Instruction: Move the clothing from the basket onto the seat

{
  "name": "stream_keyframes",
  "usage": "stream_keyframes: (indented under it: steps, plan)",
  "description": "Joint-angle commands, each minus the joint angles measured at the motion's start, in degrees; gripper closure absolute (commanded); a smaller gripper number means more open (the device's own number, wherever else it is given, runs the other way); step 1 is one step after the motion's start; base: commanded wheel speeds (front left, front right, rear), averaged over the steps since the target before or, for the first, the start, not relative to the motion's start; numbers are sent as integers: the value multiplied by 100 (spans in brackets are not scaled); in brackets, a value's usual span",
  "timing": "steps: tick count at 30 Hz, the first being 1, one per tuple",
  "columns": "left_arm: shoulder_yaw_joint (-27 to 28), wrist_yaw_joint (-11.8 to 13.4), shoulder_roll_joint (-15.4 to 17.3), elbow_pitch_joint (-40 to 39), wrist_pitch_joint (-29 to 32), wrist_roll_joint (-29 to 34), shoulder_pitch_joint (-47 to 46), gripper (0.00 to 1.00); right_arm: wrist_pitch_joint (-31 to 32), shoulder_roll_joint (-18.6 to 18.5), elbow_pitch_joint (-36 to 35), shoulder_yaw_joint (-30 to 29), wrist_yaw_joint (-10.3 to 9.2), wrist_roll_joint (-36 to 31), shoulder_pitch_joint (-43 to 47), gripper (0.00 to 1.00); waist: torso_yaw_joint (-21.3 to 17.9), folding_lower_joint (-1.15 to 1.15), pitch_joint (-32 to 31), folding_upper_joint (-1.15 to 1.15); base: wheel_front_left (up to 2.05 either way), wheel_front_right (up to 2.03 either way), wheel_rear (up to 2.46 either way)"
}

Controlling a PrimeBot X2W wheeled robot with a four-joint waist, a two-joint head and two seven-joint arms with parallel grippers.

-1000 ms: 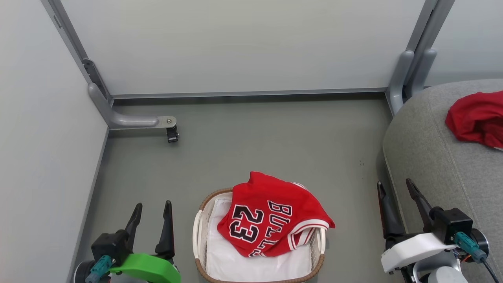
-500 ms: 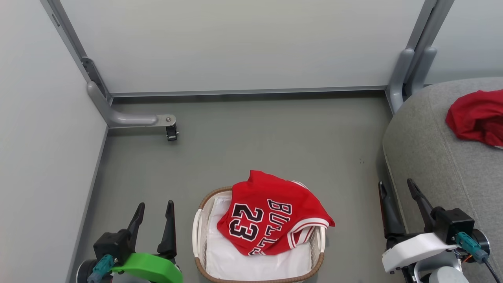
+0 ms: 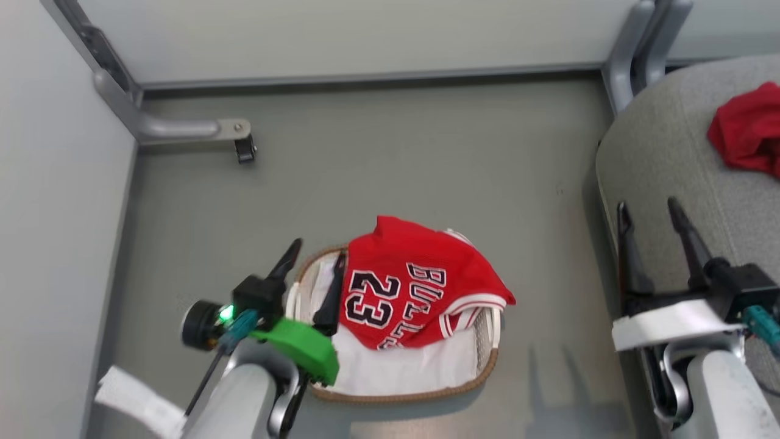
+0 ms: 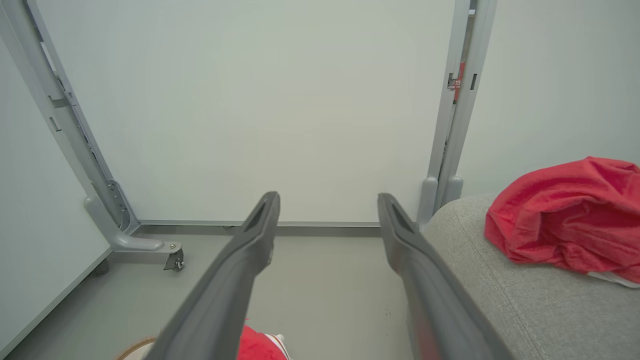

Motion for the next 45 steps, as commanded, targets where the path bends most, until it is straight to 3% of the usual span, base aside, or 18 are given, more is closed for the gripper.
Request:
stream_keyframes:
  steps: [1,13,22,32,45]
  plan:
    - [-126,-46,-20,172,38,75,-274,0,-27,-19,-86,-57,-6,-65,-170,0,-298,0,801,0,0,0,0]
    - [-1365,-175,-153,2166,369,244,-1933,0,-28,-13,-829,-157,-6,-47,-1267,0,-1176,0,2572,0,0,0,0]
    - [-1755,-181,-161,3346,404,159,-2678,0,-28,-12,-1392,144,-6,278,-1677,0,-1743,0,3483,0,0,0,0]
    - [-2053,-183,-115,3916,243,96,-3415,0,-28,-12,-1531,271,-6,539,-1836,0,-2095,0,4039,0,0,0,0]
    - [-2157,-176,-59,4454,188,101,-4028,0,-28,-13,-1665,361,-6,686,-1959,0,-2293,0,4291,0,0,0,0]
